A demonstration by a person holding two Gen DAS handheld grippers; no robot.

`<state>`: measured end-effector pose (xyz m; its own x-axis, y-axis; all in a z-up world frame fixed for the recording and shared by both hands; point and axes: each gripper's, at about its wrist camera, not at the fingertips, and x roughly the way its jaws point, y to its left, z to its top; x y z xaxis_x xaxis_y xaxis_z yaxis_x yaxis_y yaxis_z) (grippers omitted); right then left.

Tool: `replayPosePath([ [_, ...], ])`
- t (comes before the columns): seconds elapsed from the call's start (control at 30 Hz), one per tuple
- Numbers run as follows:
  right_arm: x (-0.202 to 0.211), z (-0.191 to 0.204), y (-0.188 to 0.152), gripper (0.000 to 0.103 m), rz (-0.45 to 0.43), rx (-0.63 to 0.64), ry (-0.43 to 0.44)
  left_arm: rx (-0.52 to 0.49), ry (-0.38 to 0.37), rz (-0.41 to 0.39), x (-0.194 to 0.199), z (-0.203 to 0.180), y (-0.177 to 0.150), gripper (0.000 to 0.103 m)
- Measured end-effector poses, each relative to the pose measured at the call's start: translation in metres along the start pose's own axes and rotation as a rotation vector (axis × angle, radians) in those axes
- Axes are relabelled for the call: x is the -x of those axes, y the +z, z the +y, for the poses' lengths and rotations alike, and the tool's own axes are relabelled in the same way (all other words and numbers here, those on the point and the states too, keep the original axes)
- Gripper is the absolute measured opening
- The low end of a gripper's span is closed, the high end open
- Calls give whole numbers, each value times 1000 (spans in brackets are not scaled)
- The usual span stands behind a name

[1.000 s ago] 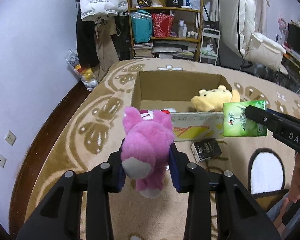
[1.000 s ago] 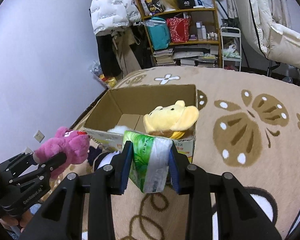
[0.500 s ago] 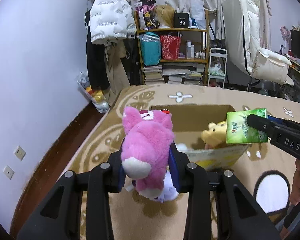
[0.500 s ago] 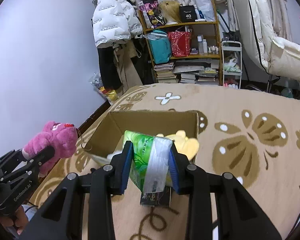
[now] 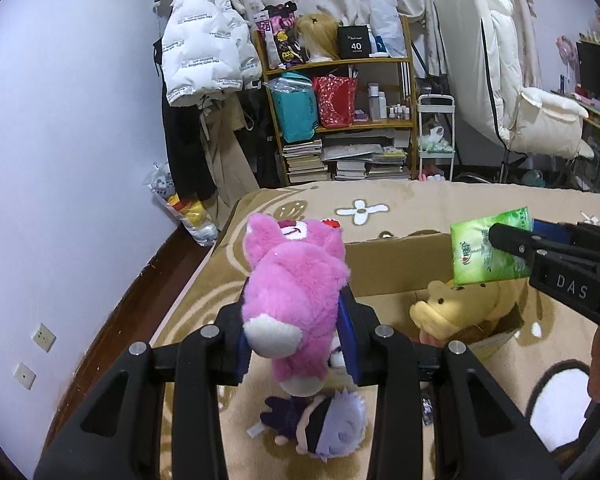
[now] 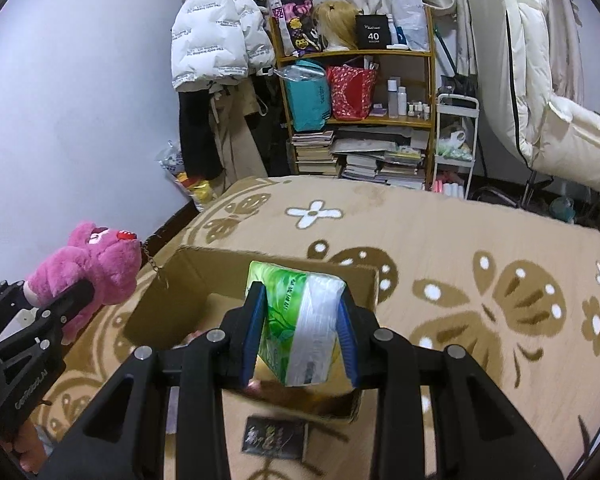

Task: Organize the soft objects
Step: 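Carry the pink bear and green tissue pack over the box with both tools, then open both tools to drop the pink bear and tissue pack into the box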

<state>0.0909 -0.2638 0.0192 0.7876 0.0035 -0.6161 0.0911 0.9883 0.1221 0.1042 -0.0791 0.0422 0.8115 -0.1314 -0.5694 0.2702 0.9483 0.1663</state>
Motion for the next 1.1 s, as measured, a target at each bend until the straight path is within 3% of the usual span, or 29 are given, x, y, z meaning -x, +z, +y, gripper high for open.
replayPosePath([
  [0.3, -24, -8, -1, 36, -8, -1, -5, 18, -81, 25, -35, -5, -13, 35],
  [0.73, -44, -6, -15, 41, 38, 26, 35, -6, -99, 120, -67, -12, -29, 38],
  [0.9, -47, -7, -18, 51, 77, 29, 39, 23, -106, 162, -71, -6, -32, 41],
  [1.0, -44, -8, -21, 53, 81, 26, 47, 31, -90, 154, -68, -3, -33, 55],
  [1.1, -42, -7, -22, 65, 82, 26, 45, 20, -76, 141, -60, -2, -31, 61],
])
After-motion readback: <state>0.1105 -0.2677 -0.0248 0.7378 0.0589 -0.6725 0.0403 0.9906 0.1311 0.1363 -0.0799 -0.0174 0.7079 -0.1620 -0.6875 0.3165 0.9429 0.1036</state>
